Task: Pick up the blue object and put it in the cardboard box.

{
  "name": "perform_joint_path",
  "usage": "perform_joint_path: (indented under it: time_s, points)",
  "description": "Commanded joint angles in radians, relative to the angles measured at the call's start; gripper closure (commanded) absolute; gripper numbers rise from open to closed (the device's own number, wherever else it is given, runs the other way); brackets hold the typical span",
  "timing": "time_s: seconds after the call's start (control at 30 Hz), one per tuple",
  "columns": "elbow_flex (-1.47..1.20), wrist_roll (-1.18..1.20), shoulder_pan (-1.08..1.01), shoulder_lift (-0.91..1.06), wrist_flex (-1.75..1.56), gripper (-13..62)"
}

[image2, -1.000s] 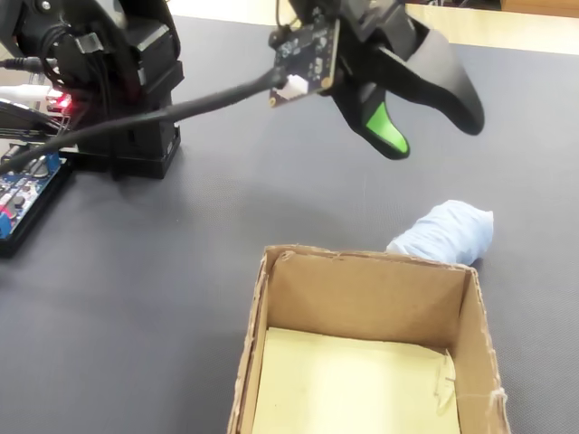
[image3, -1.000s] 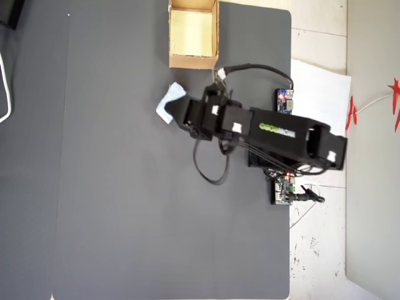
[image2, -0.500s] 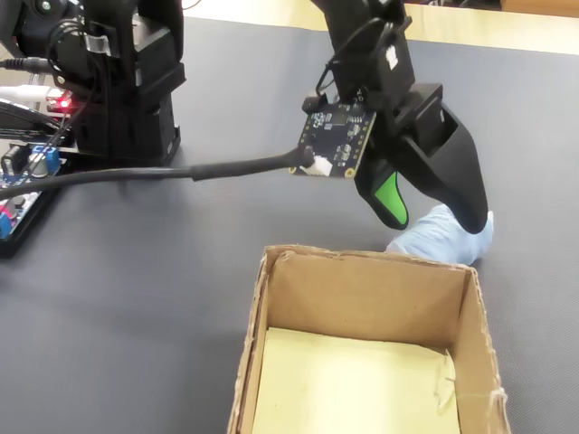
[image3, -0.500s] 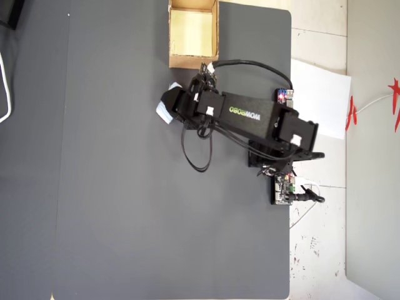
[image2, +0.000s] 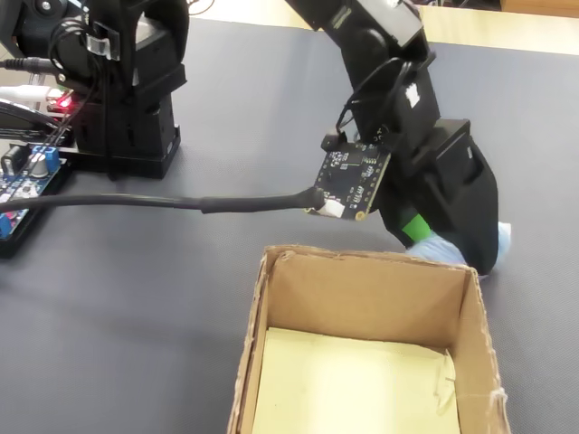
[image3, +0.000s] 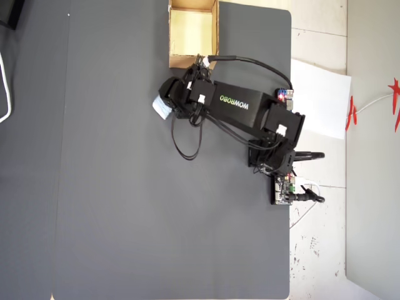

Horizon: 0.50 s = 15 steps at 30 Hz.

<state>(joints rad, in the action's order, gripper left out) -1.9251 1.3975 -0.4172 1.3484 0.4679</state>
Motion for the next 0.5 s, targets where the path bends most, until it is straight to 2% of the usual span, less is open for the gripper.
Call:
perform_joint_path:
  time_s: [0.0, 0.23, 0.47]
  points:
    - [0.017, 0.086, -0.005, 0.052, -0.110, 41.8]
    - [-0.048, 0.206, 0.023, 0.238, -0.350, 41.7]
    - [-0.081, 0.209, 0.023, 0.430, -0.377, 41.7]
